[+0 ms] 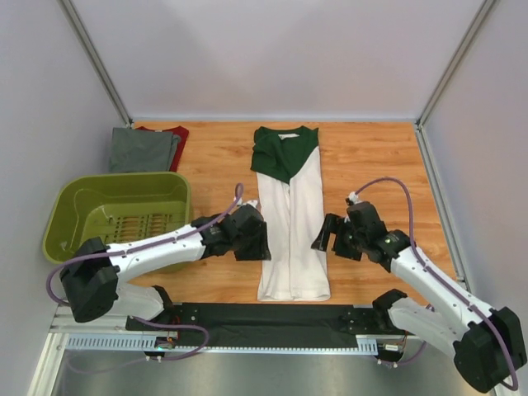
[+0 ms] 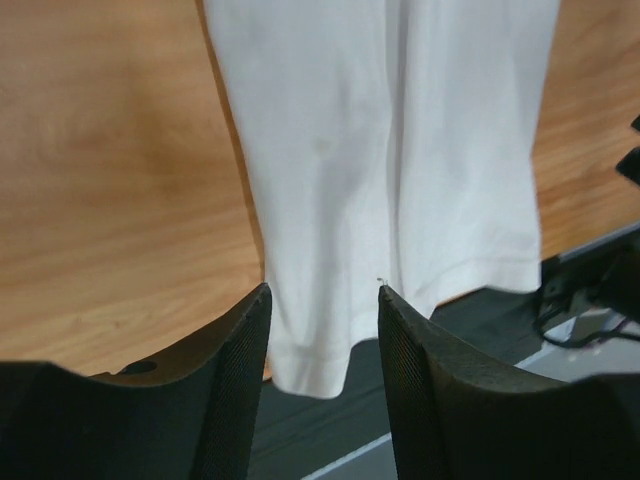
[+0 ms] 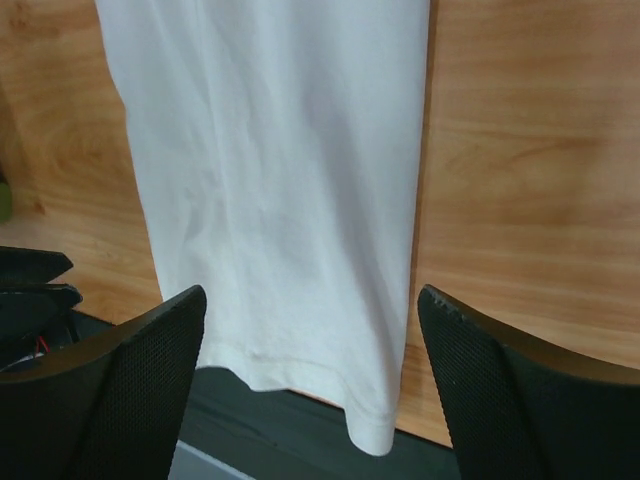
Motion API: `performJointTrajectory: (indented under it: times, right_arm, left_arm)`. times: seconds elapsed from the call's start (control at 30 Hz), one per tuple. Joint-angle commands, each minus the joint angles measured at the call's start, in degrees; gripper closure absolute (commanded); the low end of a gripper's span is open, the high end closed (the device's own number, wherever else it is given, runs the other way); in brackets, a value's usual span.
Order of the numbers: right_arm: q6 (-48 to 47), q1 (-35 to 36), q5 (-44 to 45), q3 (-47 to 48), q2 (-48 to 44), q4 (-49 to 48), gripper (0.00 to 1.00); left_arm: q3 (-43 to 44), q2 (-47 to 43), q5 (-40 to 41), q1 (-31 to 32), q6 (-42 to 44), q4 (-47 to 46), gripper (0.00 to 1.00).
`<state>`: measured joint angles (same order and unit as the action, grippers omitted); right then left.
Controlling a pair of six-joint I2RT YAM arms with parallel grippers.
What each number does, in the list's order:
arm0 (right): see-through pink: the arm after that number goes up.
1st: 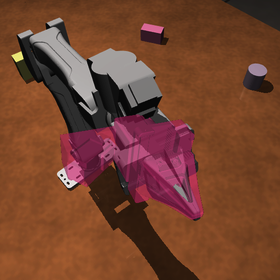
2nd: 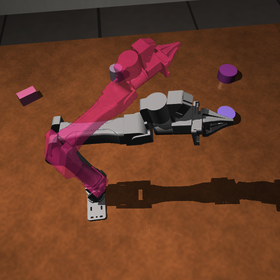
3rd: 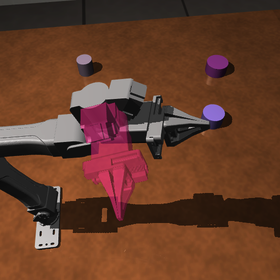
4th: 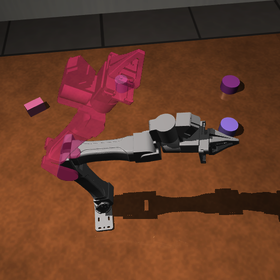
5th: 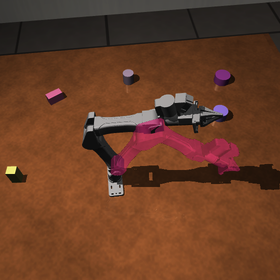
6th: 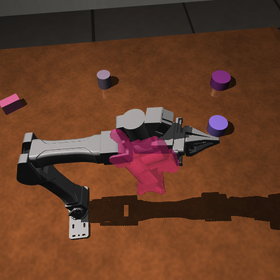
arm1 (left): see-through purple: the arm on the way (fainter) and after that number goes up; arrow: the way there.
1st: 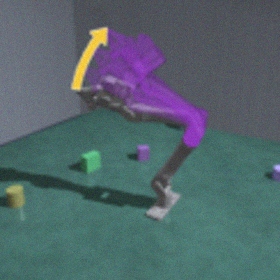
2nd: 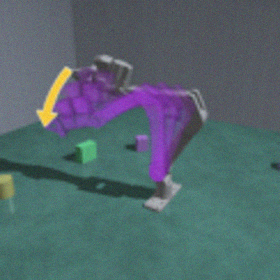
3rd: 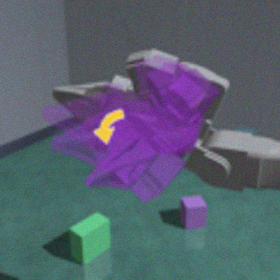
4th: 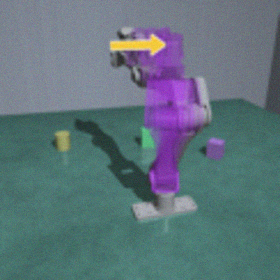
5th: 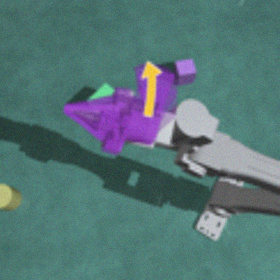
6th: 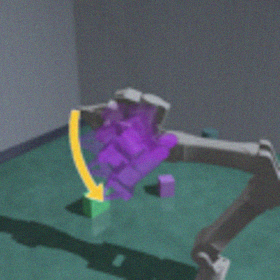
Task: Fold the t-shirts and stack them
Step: Fold the tshirt
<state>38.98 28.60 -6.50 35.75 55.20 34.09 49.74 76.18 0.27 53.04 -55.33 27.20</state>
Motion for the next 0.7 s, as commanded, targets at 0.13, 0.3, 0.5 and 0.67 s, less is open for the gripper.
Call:
performJointTrajectory:
  times: [0.13, 0.3, 0.5, 0.67]
  right_arm:
    - [5.6, -0.5, -14.1, -14.5, -11.6, -0.6, 0.25]
    - [7.3, -0.6, -14.9, -18.1, -17.3, 2.6, 0.32]
    - [8.9, -0.5, -15.2, -22.3, -22.2, 3.3, 0.33]
    - [8.5, -0.5, -15.8, -23.5, -20.3, 1.9, 0.37]
  left_arm:
    - [-7.3, 0.7, 1.0, 9.9, -8.6, -4.5, 0.47]
    - [-10.8, 0.3, 1.7, 12.4, -12.9, -7.0, 0.48]
    - [-11.9, -0.1, 3.2, 13.4, -13.9, -5.2, 0.47]
    - [-13.1, 1.8, 0.9, 13.4, -14.3, -8.4, 0.45]
